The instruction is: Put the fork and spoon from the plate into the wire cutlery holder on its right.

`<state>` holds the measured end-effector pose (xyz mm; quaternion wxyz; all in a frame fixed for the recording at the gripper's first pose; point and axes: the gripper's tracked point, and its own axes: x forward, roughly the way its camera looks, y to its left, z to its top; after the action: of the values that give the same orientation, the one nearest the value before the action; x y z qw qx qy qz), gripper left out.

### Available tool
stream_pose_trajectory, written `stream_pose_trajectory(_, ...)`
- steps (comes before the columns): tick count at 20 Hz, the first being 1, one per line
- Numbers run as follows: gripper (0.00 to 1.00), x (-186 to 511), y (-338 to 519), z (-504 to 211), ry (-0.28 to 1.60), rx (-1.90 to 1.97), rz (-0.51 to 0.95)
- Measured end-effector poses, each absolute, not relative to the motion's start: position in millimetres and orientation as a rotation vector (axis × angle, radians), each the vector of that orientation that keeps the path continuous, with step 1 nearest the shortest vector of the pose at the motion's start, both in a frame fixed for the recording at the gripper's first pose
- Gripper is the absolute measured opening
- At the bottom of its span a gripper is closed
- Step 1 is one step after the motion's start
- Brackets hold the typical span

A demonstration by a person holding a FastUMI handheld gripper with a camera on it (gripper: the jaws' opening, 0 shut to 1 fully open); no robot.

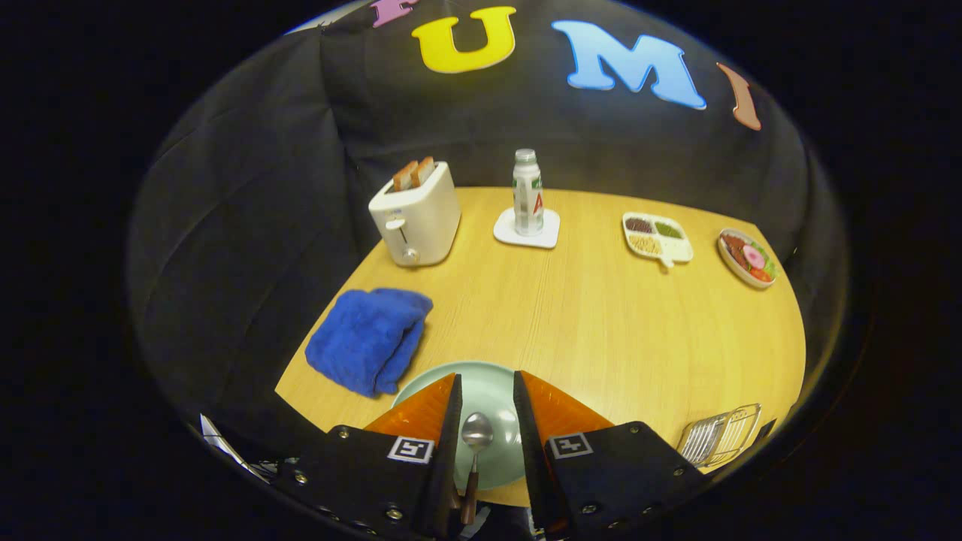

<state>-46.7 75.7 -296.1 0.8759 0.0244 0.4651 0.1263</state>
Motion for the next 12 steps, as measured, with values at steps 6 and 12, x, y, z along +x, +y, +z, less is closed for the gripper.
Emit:
stream_pose_trajectory(6,0.41,-89.9,77.6,-352.3,1.180,-0.004,0.304)
stream_pose_trajectory(12,0.41,-126.8,77.1,-387.7,1.346,-0.009,0.323)
